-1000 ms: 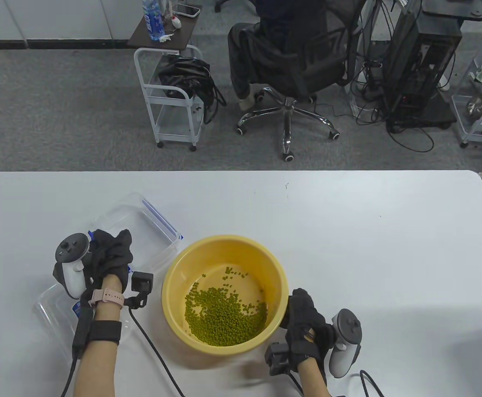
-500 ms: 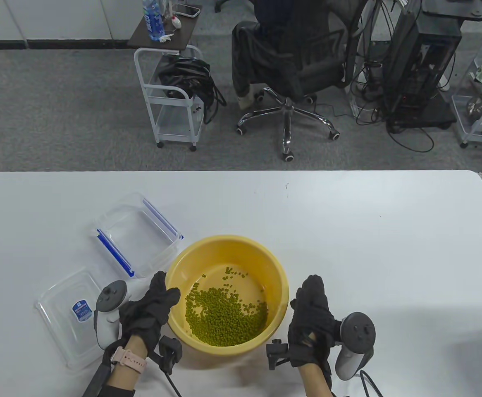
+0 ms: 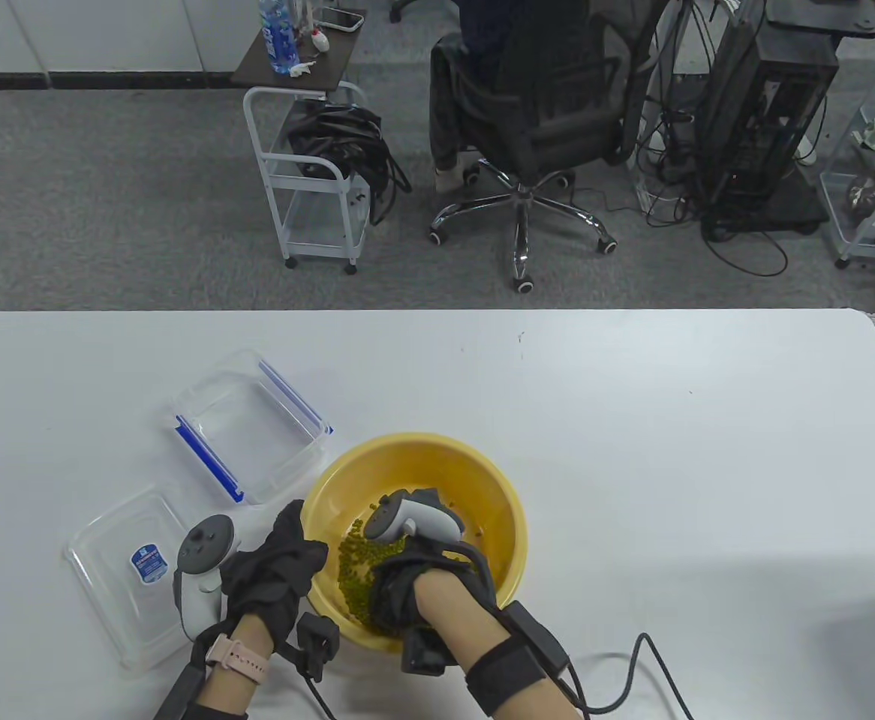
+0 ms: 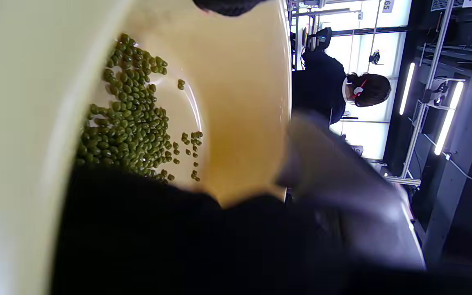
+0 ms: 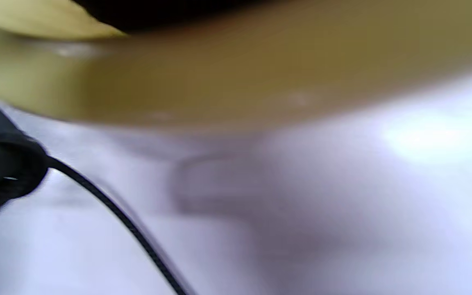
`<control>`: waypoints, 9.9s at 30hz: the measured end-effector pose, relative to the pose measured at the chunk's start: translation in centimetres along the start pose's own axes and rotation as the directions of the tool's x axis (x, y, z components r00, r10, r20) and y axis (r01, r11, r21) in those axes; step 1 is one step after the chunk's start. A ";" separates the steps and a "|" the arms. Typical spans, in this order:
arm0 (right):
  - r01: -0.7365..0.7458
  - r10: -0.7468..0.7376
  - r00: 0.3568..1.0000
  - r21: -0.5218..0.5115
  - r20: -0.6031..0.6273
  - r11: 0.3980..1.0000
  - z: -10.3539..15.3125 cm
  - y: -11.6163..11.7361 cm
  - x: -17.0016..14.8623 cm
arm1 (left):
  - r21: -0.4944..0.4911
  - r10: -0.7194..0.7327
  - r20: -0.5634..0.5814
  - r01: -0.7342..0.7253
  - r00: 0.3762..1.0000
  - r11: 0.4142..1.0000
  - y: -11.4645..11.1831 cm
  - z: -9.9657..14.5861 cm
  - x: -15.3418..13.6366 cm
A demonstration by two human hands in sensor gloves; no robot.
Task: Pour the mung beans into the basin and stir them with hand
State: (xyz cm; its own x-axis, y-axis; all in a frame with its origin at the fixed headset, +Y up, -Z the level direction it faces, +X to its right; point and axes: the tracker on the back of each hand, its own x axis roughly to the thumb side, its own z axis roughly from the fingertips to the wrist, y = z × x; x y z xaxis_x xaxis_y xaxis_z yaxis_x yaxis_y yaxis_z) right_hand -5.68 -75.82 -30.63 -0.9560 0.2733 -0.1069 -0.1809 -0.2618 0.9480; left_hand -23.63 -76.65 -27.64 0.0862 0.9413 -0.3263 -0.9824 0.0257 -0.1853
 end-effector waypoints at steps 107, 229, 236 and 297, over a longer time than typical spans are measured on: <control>0.072 -0.073 0.997 0.051 0.013 0.996 -2.4 0.0 1.0 | 0.017 0.028 0.006 -0.028 1.000 0.999 0.1 0.4 -0.4; 0.146 -0.257 0.936 -0.400 -0.240 0.905 -0.6 -6.6 -3.4 | 0.007 0.064 0.003 -0.064 0.998 0.998 0.1 0.5 -0.4; 0.092 -0.178 0.927 -0.261 -0.329 0.961 0.2 -5.2 -5.1 | 0.008 0.066 0.003 -0.066 0.998 0.998 0.1 0.5 -0.4; 0.175 -0.201 0.978 -0.319 -0.051 0.931 -2.4 -4.3 1.5 | 0.010 0.073 0.007 -0.073 0.997 0.997 0.1 0.4 -0.4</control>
State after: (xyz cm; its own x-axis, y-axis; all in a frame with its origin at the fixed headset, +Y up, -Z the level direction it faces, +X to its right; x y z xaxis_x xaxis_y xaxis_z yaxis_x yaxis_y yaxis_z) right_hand -6.87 -76.53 -35.60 -0.9106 0.2727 -0.3107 -0.4095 -0.4917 0.7685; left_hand -23.83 -76.91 -27.10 0.0128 0.9431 -0.3322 -0.9876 -0.0400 -0.1517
